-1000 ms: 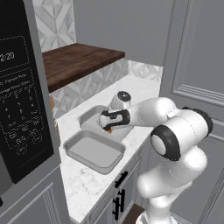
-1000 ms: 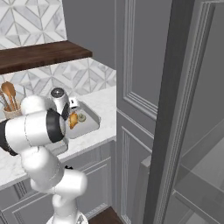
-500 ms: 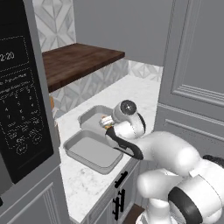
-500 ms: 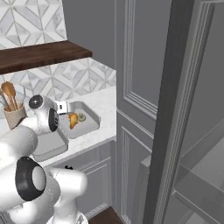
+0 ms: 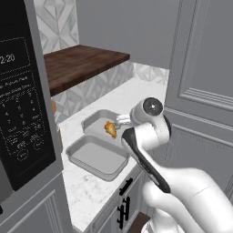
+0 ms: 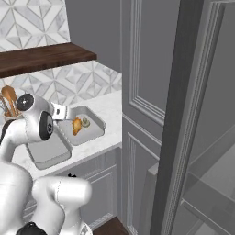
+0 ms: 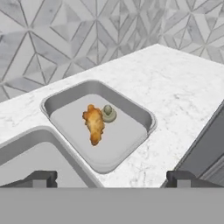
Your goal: Place one mushroom and one chicken drumstick in each tupperware on the nearby counter, to pack two identical lunches.
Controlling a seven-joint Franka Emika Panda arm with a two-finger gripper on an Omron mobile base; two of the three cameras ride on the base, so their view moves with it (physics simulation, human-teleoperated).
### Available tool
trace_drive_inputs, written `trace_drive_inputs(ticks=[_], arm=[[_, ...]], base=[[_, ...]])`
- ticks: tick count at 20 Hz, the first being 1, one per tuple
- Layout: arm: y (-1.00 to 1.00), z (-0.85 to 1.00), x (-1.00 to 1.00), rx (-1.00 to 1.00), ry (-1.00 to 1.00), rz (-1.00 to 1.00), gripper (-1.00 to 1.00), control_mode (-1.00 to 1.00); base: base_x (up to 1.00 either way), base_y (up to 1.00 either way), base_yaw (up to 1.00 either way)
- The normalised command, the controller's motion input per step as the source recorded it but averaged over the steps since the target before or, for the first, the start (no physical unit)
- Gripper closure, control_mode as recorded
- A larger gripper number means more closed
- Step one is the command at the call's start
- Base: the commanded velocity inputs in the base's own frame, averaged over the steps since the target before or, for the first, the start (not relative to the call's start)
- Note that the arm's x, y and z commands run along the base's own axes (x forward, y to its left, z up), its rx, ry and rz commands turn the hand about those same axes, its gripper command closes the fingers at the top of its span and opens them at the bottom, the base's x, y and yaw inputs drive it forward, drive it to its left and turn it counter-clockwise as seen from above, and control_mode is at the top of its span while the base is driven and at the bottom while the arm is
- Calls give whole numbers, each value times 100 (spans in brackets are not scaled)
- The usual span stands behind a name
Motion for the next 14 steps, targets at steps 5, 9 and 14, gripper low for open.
trace_drive_inputs(ticks=[5,9,14], arm=[[-38,19,-84,3,-11,-1,-100,-100],[-24,34,-83,2,-23,0,-100,-100],[0,44,-61,0,-16,0,-100,-100]], base=[[0,0,0],[0,0,0],[0,0,0]])
